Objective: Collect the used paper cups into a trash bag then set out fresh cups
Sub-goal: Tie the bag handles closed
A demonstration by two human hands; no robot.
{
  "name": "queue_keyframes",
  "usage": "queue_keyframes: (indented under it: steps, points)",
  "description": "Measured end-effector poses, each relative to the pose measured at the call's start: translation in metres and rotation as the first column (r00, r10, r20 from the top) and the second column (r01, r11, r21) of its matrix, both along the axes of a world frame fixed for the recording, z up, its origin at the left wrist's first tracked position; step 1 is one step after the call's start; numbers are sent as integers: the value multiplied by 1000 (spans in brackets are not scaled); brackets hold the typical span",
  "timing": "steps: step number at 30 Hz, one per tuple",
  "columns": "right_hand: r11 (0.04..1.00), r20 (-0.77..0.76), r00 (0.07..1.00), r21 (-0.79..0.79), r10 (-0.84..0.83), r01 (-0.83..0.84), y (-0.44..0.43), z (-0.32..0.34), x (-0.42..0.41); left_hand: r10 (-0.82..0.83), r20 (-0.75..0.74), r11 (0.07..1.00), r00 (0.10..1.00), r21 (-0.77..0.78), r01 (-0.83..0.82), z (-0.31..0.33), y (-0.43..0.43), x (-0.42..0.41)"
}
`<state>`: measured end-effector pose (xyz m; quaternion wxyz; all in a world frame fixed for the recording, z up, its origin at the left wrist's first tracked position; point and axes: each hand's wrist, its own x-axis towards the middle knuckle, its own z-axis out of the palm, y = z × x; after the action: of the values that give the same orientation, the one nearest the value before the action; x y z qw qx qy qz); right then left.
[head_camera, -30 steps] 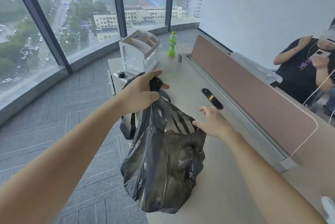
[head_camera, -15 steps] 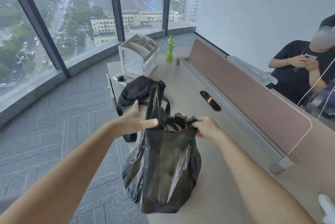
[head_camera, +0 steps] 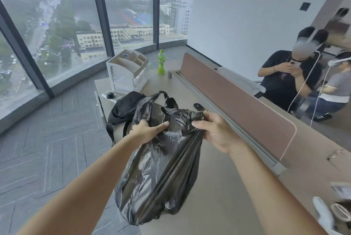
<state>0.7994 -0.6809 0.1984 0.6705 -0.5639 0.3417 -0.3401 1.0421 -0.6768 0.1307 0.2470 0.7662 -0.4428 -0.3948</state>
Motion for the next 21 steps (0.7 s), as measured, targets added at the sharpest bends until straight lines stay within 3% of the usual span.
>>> queue_keyframes:
  steps: [2, 4, 6, 10, 15, 18, 21]
  points:
    - [1000, 36, 999, -5, 3, -3, 7, 2, -5, 72, 52, 997, 996, 14, -73, 7, -1, -8]
    - [1000, 40, 999, -15, -20, 21, 13, 5, -7, 134, -4, 988, 991, -74, -134, 9, -4, -15]
    - [997, 6, 998, -15, -69, 69, 20, 7, -9, 95, -46, 990, 994, -105, -99, 4, -6, -19]
    - [983, -264, 951, -128, -161, 131, 37, 11, -13, -164, -44, 979, 986, -130, 157, -11, -4, -22]
    - [926, -578, 747, -352, -329, 135, 73, 27, -19, -151, -135, 919, 979, -383, 89, 1, 7, -25]
    - [892, -652, 622, -406, -434, 197, 104, 38, -18, -128, -311, 887, 942, -461, -32, 25, 23, -25]
    - [866, -674, 544, -407, -500, 291, 145, 47, -13, -174, -623, 884, 762, -439, -157, 45, 48, -27]
